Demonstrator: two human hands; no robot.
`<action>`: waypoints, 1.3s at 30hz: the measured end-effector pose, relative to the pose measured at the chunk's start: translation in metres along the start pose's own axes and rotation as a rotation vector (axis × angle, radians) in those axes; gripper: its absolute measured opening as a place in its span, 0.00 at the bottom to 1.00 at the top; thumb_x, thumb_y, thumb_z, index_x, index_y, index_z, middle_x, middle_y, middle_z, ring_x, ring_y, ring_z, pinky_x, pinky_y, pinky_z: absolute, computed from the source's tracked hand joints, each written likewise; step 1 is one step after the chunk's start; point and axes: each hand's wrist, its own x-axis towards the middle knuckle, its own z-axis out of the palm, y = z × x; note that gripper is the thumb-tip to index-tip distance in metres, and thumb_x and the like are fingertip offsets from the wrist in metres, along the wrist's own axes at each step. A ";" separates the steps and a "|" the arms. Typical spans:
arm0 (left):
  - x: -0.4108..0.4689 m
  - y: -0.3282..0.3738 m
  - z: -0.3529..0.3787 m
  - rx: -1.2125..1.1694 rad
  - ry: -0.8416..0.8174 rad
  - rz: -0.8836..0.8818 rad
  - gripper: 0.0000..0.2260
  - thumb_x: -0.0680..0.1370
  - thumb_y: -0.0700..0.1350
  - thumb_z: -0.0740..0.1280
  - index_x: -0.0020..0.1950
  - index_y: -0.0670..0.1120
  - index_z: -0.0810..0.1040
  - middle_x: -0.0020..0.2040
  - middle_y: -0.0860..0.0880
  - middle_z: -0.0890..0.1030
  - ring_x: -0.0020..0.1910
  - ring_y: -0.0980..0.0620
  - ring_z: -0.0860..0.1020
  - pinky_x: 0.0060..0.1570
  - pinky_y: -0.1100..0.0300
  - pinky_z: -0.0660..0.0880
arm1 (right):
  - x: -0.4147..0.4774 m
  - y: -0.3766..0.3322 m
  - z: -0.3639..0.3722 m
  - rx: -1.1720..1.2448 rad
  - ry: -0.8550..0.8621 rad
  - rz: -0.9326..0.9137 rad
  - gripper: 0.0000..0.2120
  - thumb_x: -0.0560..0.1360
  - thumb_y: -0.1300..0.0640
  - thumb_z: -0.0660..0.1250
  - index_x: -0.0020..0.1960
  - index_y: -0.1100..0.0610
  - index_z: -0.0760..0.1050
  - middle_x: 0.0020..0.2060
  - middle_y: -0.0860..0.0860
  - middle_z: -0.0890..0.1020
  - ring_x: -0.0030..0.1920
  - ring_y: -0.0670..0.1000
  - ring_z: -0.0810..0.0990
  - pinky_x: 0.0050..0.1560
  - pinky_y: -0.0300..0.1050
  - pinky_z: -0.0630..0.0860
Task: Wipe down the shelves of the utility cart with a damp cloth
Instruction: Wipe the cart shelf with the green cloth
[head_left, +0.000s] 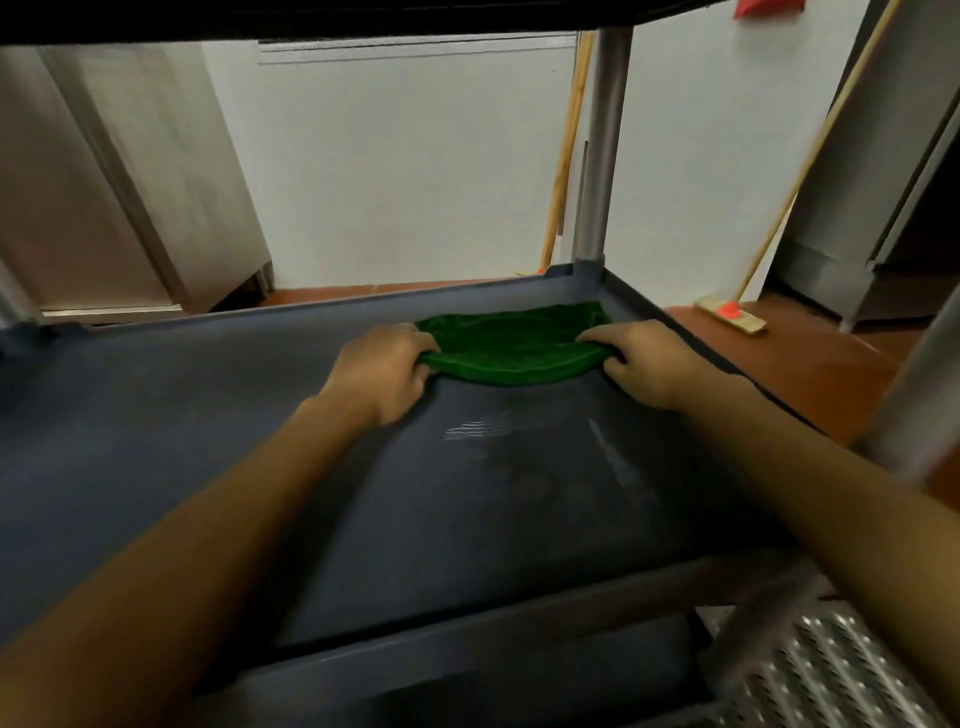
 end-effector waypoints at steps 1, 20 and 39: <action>-0.002 -0.001 -0.002 -0.008 -0.011 0.004 0.12 0.81 0.46 0.64 0.63 0.48 0.80 0.61 0.45 0.80 0.59 0.41 0.77 0.55 0.45 0.76 | -0.001 0.000 -0.002 -0.002 -0.005 -0.004 0.21 0.79 0.61 0.60 0.71 0.50 0.71 0.68 0.55 0.75 0.62 0.57 0.76 0.63 0.51 0.73; -0.065 0.023 -0.025 -0.036 -0.036 -0.014 0.14 0.80 0.45 0.67 0.66 0.50 0.80 0.64 0.47 0.80 0.63 0.43 0.77 0.60 0.46 0.75 | -0.057 -0.023 -0.017 -0.015 -0.067 -0.017 0.21 0.80 0.63 0.58 0.72 0.52 0.71 0.69 0.56 0.74 0.63 0.58 0.75 0.62 0.47 0.71; -0.131 0.031 -0.038 -0.109 -0.098 -0.007 0.12 0.81 0.46 0.66 0.63 0.52 0.82 0.62 0.50 0.82 0.61 0.44 0.78 0.60 0.47 0.76 | -0.136 -0.049 -0.032 -0.070 -0.078 -0.133 0.24 0.78 0.65 0.56 0.72 0.55 0.70 0.70 0.54 0.74 0.69 0.56 0.71 0.68 0.49 0.69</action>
